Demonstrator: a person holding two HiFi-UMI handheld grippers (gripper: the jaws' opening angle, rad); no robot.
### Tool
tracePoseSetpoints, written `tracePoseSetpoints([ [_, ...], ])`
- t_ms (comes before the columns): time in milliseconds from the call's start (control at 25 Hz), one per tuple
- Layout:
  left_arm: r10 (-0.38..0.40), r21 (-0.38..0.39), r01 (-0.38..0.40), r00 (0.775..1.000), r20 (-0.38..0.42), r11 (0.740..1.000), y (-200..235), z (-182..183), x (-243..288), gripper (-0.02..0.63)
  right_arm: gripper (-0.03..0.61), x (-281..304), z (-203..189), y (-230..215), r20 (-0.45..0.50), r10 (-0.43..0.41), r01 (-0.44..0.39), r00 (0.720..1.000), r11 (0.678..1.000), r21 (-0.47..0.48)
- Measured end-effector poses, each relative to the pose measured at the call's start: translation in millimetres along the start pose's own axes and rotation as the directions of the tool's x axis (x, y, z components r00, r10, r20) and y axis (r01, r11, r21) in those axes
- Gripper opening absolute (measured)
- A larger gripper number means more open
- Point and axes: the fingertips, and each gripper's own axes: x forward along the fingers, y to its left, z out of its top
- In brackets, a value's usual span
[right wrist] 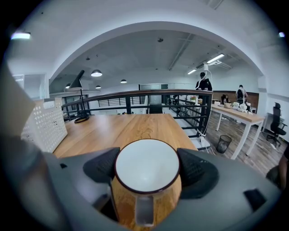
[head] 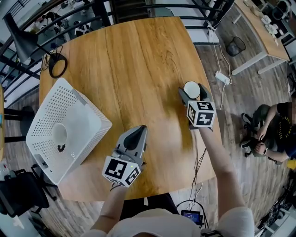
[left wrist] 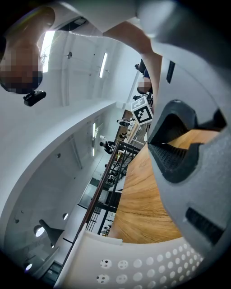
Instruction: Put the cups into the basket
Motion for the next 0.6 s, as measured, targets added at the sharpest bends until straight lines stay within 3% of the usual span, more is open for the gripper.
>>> tracePoseSetpoints([
  [600, 0.011, 0.005, -0.012, 0.999, 0.030, 1.000, 0, 13, -16, 0.009, 0.380, -10, 5, 4, 0.009, -0.002, 0.002, 1.000, 1.000, 0.002],
])
